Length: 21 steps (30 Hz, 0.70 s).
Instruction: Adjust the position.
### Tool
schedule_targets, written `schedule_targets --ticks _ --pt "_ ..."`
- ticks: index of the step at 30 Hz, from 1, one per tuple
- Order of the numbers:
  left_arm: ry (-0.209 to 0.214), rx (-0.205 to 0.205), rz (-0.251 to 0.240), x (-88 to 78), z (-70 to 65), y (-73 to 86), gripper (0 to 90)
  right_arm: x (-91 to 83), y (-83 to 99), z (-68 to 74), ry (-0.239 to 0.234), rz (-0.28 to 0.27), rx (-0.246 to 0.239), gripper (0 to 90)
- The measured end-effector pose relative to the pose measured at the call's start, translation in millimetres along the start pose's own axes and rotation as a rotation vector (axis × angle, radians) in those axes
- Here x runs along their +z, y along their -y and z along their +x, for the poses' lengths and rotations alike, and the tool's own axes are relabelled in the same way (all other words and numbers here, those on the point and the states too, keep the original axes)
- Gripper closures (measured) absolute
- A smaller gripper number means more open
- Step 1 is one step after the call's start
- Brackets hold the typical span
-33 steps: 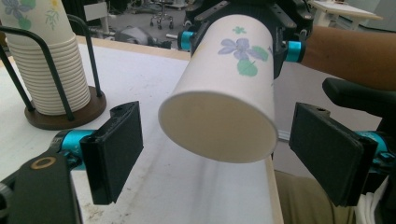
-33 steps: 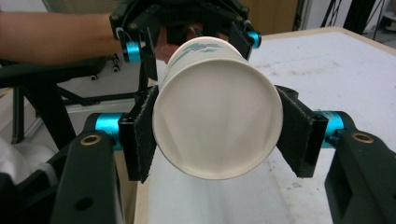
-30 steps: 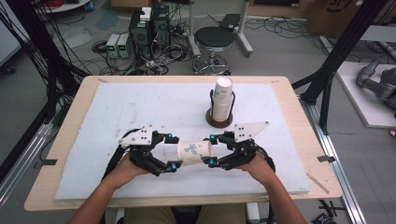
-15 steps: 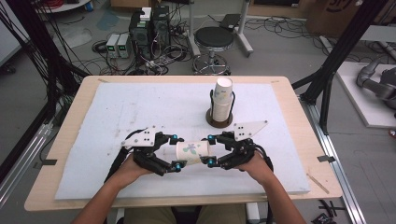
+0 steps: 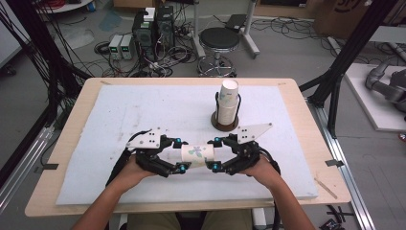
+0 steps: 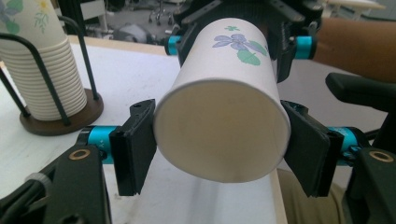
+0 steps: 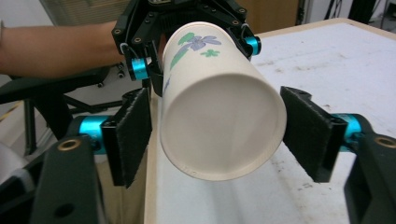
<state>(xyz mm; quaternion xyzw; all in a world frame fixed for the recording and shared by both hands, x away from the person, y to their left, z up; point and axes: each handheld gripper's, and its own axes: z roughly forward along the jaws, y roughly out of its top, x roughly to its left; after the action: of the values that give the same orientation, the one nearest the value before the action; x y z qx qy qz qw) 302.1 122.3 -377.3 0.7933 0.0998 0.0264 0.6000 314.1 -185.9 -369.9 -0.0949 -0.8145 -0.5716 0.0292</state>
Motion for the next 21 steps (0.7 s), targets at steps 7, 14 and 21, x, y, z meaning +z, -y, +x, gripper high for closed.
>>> schedule_targets --ticks 7,14,21 --pt "-0.017 0.028 0.075 -7.6 0.7 -12.7 32.5 -7.7 -8.4 2.8 0.061 0.004 -0.02 21.7" --pt "-0.034 0.064 0.203 -10.5 1.4 -30.5 33.0 -9.8 -15.5 7.0 0.129 0.066 -0.06 21.8" --pt "-0.032 0.097 0.328 -8.8 1.7 -48.2 33.2 0.5 -25.3 10.9 0.162 0.179 -0.131 21.8"
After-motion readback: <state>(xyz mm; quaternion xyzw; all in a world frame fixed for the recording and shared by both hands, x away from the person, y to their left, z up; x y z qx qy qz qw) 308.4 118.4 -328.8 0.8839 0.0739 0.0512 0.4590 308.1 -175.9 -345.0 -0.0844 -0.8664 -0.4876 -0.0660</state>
